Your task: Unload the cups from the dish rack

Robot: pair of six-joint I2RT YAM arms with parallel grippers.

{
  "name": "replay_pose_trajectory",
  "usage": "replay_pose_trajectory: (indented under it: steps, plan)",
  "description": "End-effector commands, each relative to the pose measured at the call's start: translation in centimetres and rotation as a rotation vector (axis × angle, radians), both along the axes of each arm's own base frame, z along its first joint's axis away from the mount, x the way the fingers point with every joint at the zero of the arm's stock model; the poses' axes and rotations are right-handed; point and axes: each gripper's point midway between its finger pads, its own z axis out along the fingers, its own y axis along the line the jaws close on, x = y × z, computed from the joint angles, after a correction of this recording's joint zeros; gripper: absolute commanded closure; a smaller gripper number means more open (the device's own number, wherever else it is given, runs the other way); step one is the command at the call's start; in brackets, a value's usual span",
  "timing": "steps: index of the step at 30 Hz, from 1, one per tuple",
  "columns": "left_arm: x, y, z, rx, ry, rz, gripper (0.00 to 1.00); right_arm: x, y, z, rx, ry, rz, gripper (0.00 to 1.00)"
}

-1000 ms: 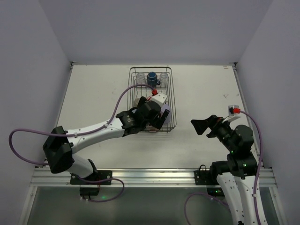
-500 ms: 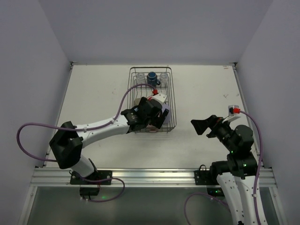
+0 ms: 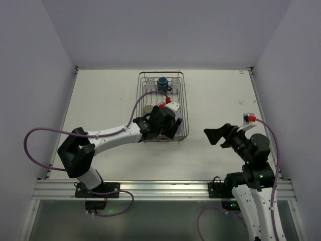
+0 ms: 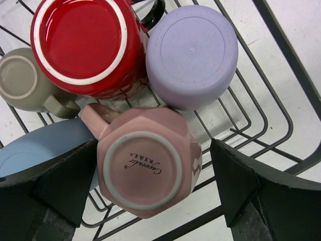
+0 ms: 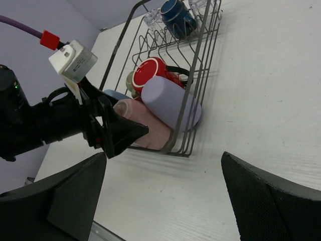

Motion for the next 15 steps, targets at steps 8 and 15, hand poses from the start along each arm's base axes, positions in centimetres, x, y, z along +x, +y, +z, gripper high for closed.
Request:
replay_pose_trajectory:
  steps: [8,15]
  plan:
    - [-0.3,0.2,-2.4,0.009,0.060,0.029,0.19,-0.1,0.3,0.0,0.001,-0.006,0.023,0.01]
    - [0.6,0.2,0.6,-0.015,-0.010,0.047,0.70,0.0,0.5,0.3,0.008,-0.008,0.034,0.01]
